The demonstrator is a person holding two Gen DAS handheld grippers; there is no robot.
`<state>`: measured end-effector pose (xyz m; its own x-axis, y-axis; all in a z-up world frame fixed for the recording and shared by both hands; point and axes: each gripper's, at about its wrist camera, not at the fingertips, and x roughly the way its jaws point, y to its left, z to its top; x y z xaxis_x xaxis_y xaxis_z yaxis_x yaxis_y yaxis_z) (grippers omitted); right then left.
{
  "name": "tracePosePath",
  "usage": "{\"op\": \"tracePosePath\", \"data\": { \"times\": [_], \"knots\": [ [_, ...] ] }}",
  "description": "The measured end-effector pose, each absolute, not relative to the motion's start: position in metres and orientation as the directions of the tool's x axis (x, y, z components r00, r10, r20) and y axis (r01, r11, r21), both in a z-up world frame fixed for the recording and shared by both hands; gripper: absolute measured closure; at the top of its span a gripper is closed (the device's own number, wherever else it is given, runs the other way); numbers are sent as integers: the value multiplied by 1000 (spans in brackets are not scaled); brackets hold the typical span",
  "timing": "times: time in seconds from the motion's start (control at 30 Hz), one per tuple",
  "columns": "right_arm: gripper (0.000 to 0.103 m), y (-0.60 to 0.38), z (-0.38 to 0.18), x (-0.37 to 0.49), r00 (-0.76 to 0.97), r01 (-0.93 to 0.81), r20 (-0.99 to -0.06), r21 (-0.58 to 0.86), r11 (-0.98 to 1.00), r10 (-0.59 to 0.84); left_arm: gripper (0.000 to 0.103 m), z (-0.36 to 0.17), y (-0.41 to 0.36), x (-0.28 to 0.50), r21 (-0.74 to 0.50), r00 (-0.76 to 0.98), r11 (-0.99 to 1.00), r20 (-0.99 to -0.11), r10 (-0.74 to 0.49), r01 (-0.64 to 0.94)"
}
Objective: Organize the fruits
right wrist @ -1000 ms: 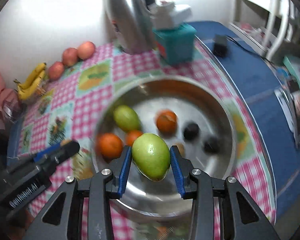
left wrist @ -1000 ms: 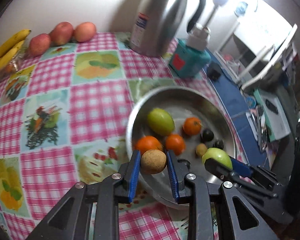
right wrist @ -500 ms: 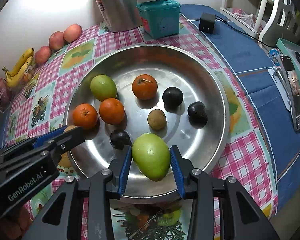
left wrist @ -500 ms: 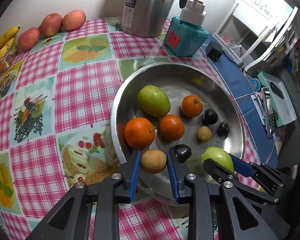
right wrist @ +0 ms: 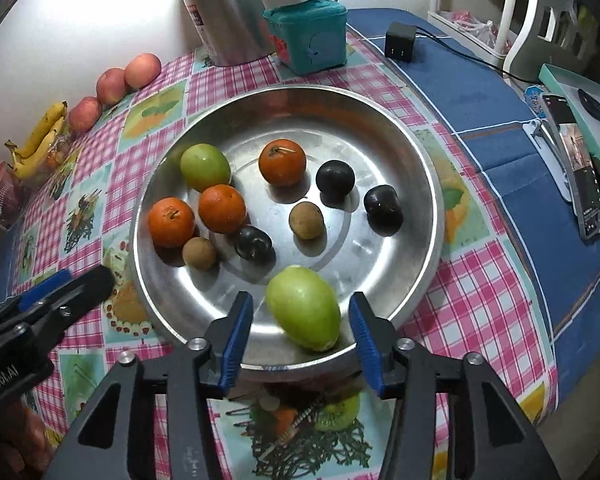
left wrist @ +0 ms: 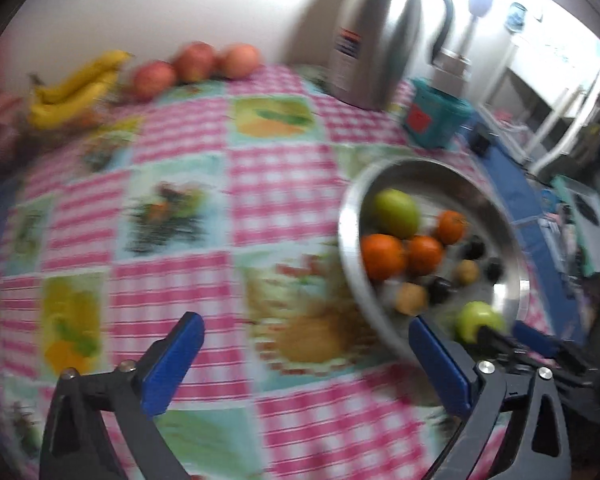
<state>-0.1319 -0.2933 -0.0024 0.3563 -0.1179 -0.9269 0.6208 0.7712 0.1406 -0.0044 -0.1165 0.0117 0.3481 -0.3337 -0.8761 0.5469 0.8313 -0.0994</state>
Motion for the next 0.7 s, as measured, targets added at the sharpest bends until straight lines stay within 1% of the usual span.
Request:
{"op": "tracePosePath", "data": {
  "times": [0.07, 0.1, 0.17, 0.2, 0.27, 0.37, 0.43, 0.53, 0.7],
  "knots": [
    [35, -287, 2, -133, 368, 611, -923, 148, 778, -113, 0, 16, -97, -5, -36, 410, 856, -866, -284, 516],
    [31, -282, 5, -133, 383, 603, -917, 157, 783, -111, 0, 18, -89, -5, -24, 425, 861, -863, -275, 508],
    [20, -274, 11, -132, 402, 593, -909, 168, 788, -109, 0, 21, -73, -8, -13, 444, 870, -856, -264, 493],
    [19, -268, 14, -132, 413, 585, -905, 173, 792, -106, 0, 22, -67, -12, 0, 454, 874, -855, -252, 486],
    [19, -259, 18, -130, 418, 568, -903, 170, 805, -104, 0, 20, -55, -18, 63, 480, 884, -857, -190, 463],
    [19, -242, 26, -125, 416, 543, -899, 125, 831, -136, 0, 15, -47, -23, 143, 499, 898, -862, -94, 416],
    [19, -236, 30, -125, 417, 542, -896, 109, 833, -155, 0, 16, -39, -23, 154, 505, 916, -861, -60, 371],
    [19, -230, 29, -120, 407, 523, -901, 93, 847, -152, 0, 19, -32, -22, 137, 507, 932, -860, -56, 336],
    [19, -229, 24, -116, 386, 514, -911, 80, 854, -147, 0, 17, -35, -23, 142, 492, 923, -869, -56, 357]
  ]
}}
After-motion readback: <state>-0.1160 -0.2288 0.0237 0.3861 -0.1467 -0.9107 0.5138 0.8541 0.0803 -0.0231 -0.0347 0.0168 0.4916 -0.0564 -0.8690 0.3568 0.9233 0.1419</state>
